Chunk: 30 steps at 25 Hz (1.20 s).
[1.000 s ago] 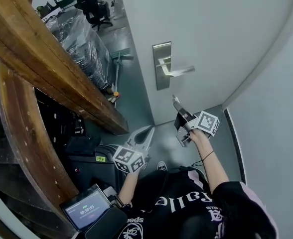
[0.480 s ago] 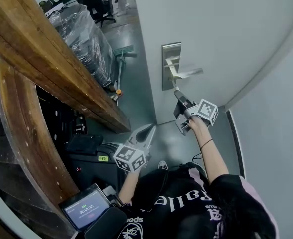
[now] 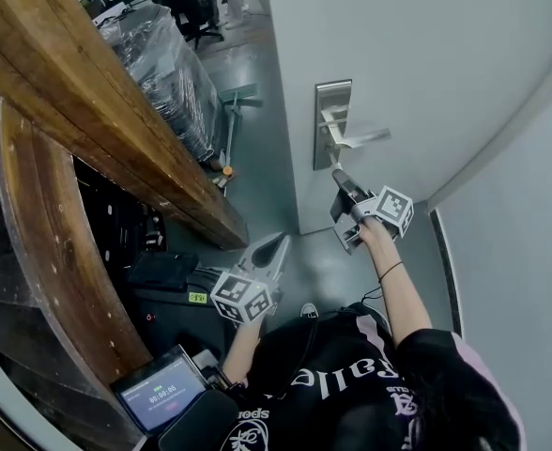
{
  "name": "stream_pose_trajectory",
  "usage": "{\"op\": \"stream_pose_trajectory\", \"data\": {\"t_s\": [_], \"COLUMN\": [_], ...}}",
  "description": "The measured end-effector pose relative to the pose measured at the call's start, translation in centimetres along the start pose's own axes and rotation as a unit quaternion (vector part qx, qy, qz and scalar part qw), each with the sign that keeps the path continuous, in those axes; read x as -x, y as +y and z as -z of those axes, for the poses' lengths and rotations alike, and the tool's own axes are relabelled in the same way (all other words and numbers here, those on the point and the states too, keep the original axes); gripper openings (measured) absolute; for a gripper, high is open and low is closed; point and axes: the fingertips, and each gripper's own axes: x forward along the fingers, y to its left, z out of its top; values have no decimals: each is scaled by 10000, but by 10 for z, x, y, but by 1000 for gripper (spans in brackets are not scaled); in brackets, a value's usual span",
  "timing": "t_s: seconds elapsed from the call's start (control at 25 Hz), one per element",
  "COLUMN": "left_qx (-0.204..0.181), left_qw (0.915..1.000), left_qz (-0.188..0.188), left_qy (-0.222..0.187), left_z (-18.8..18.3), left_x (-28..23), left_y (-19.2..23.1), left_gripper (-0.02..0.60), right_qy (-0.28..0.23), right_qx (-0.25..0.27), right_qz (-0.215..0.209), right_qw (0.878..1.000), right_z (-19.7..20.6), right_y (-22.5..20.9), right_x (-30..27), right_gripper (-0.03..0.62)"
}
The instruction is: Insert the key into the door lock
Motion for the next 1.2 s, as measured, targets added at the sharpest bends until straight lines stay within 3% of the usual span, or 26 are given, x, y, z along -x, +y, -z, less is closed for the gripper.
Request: {"op": "stream_pose_trajectory", "data": {"t_s": [0.6, 0.8, 1.2], "left_qx": [163, 197, 220], "left_qw": [9997, 9997, 9993], "left_qz": [-140, -129, -260], "left_qy": [-103, -88, -171], "left_z": [-4, -2, -6], "left_x": [7, 5, 12], "left_y": [22, 21, 22], "left_gripper": [5, 5, 5], "right_qy": [-115, -262, -220], "right_qx": [-155, -776, -659], "right_qz": [5, -89, -27], "right_qw": [9998, 9966, 9976], "right_z": [-5, -10, -24], "right_y": [-1, -3, -11], "right_x": [-2, -10, -37], "right_gripper": [35, 35, 35]}}
